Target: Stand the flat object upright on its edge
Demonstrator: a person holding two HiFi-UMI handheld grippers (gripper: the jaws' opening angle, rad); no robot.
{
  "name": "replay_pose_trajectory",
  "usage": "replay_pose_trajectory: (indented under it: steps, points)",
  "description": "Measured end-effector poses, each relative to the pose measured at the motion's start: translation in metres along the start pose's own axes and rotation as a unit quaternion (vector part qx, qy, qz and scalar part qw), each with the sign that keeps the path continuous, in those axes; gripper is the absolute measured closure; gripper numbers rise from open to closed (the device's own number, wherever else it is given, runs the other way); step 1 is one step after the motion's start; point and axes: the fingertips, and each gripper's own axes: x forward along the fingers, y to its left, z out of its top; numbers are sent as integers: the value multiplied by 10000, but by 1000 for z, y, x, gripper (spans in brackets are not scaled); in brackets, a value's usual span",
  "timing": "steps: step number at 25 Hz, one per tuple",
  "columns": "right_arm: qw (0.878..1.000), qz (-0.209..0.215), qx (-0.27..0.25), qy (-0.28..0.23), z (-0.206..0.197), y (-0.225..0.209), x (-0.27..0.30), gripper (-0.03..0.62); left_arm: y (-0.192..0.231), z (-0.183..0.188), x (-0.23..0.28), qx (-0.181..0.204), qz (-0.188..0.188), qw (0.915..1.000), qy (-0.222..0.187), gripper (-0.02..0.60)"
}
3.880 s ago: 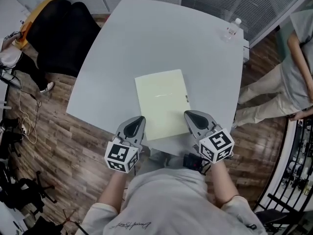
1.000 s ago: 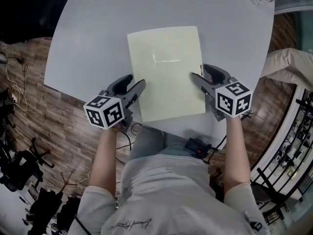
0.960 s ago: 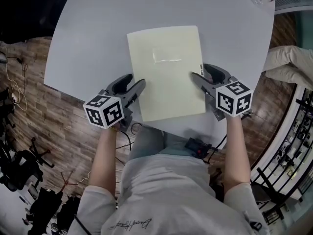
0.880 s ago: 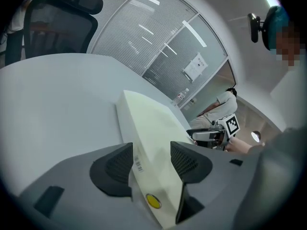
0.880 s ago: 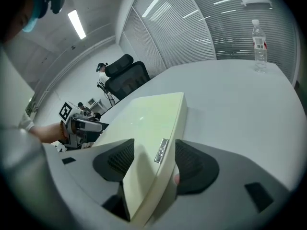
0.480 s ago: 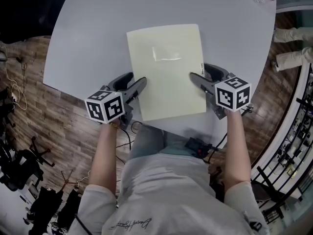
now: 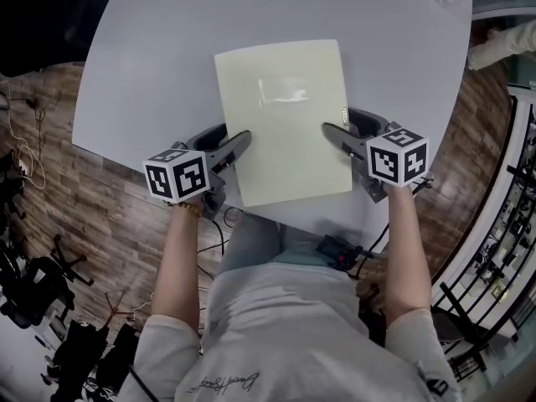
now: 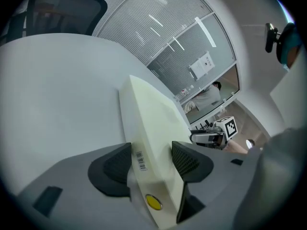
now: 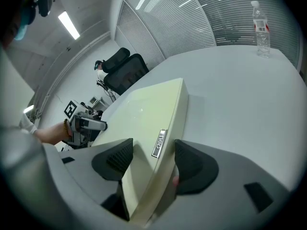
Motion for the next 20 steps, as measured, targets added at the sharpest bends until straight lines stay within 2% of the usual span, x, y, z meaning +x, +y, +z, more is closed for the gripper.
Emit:
replay_pose_trajectory:
  steps: [11,20]
  points:
    - [9999,-95,23,96,2,1,-1,324,-1,3,-2,-41,-18,10000,-84,327]
    - [9998,-184,9,-21,12,3,-9,333,-7,13,-5,11,-88,9999,-104,336]
